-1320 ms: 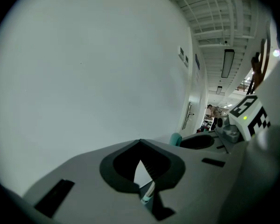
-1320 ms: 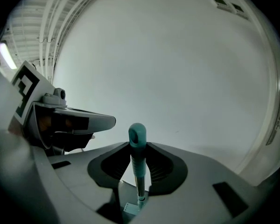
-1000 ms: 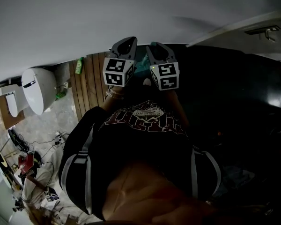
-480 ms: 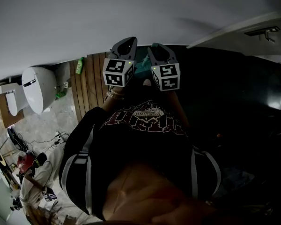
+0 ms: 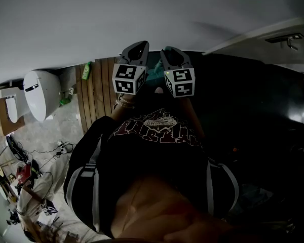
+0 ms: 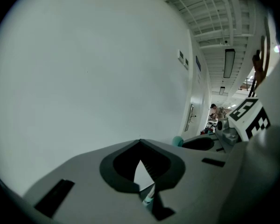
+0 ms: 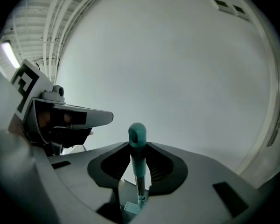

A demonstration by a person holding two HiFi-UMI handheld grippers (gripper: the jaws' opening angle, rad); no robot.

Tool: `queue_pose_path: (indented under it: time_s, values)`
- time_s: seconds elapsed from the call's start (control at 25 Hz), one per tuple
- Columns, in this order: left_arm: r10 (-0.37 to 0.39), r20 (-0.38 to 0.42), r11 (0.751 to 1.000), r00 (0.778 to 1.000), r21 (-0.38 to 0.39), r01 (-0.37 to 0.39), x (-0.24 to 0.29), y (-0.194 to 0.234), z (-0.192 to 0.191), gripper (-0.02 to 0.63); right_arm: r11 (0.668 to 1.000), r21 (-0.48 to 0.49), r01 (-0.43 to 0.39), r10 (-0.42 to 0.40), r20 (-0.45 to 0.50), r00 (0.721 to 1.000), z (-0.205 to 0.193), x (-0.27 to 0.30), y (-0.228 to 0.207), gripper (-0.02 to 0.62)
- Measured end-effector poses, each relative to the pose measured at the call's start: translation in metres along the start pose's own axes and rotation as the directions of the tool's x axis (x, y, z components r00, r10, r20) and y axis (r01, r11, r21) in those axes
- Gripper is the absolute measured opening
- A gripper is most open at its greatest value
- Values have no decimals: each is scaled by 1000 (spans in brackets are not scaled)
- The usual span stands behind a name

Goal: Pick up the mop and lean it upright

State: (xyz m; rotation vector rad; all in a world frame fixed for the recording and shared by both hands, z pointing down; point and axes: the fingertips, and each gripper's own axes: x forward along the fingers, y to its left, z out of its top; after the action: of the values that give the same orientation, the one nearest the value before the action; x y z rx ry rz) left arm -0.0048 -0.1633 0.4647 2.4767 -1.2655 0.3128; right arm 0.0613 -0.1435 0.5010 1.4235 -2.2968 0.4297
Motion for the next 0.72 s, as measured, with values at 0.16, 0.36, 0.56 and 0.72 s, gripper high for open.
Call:
queue_pose_path:
  time_s: [0.16, 0.36, 0.56, 0.72]
  values:
    - [9, 0, 1000, 1000, -7, -9, 0, 5, 1, 40, 1000, -2, -2, 2, 3, 1000, 3, 8, -4, 117]
    - [25, 8, 1000, 1000, -9, -25, 7, 17, 5, 40, 1000, -10, -3, 3, 8, 1000, 11, 27, -12, 117]
    - [42, 18, 999, 999, -7, -42, 5, 25, 9, 40, 1000, -11, 2, -1, 14, 1000, 15, 36, -18, 117]
    - [49, 21, 999, 999, -12, -48, 7, 35, 11, 40, 1000, -7, 10, -10, 14, 1000, 19, 48, -23, 115]
